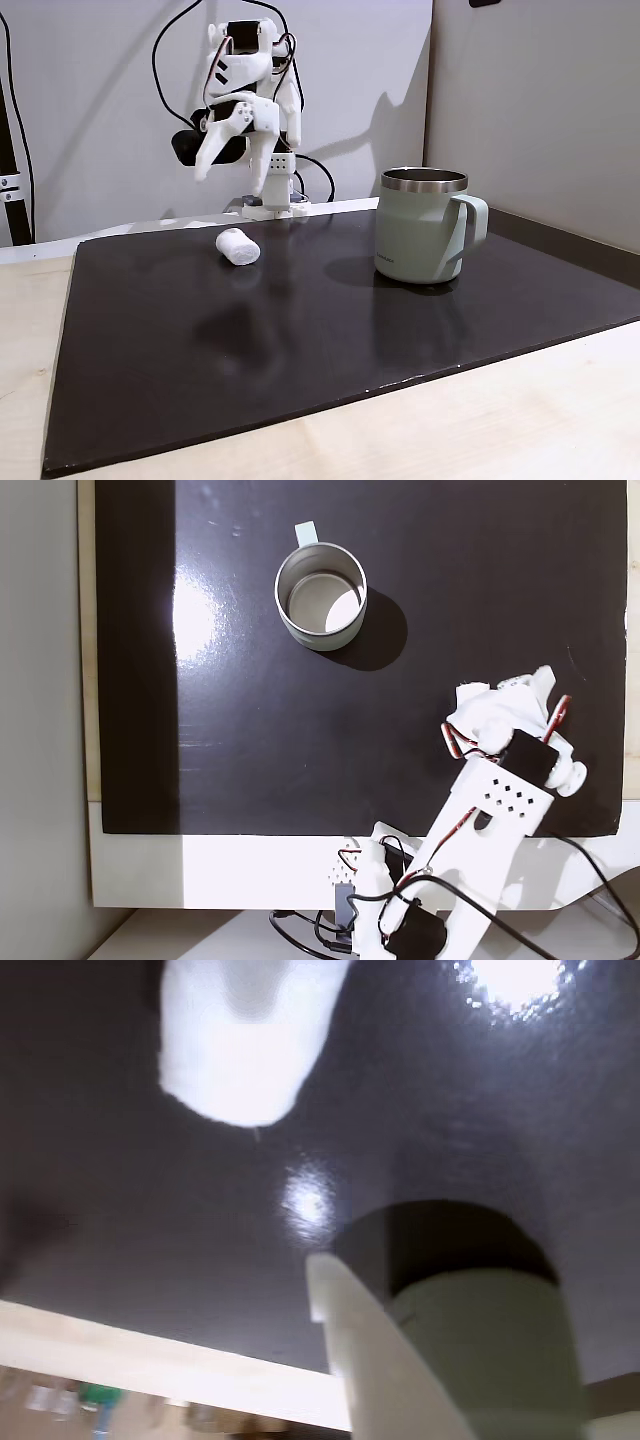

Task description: Grasp a gauze and put it in the cup.

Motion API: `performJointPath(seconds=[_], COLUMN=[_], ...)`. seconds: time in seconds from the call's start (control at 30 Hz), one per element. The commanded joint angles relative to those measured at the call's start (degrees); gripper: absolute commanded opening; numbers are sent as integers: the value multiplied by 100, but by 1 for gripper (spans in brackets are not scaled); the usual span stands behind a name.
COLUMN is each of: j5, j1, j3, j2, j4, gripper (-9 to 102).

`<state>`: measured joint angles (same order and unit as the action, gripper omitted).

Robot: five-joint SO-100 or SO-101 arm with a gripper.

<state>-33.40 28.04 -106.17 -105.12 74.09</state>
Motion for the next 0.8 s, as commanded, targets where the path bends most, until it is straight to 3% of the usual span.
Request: performJointPath(seconds=[0.0,0.2,0.77], j5=[193,176,527], j1=[-158,-88,501], j3=[26,-255,-905], j2=[-62,114,1046], j4=[79,105,-976], gripper=[48,48,47])
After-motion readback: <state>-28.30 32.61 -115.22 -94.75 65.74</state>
